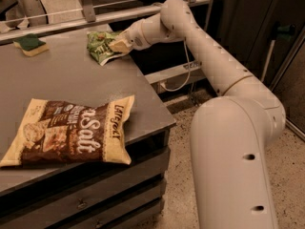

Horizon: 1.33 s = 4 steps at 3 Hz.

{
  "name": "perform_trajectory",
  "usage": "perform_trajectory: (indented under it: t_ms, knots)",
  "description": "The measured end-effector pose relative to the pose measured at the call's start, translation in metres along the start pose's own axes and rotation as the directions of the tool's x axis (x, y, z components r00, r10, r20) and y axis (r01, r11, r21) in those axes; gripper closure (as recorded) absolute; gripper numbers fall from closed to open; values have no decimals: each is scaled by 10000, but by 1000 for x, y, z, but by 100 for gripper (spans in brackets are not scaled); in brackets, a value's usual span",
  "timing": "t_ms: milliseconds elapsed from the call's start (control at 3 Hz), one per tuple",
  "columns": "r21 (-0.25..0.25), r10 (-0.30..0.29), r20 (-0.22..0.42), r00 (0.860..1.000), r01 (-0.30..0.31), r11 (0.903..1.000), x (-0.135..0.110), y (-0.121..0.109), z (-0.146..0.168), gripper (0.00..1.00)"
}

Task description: Pick green jalapeno chip bag

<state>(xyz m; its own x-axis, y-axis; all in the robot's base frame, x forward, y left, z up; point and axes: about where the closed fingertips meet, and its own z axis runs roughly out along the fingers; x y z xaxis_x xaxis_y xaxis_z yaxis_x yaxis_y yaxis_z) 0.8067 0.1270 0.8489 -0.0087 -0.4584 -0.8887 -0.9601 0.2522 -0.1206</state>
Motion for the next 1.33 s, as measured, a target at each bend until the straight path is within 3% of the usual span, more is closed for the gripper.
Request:
perform_trajectory:
  t_ms: [333, 667, 1000, 1333]
  knots:
    - [-102, -358, 406, 9985, 362, 9993, -22, 12, -17, 100]
    - [-365, -815, 1229, 9891, 866, 9956, -57, 28, -45, 100]
    - [-914, -1129, 2454, 9628, 1389, 9861, -97, 54, -74, 100]
    - [-1074, -1092, 2654, 9579, 1420, 9840, -103, 60, -74, 100]
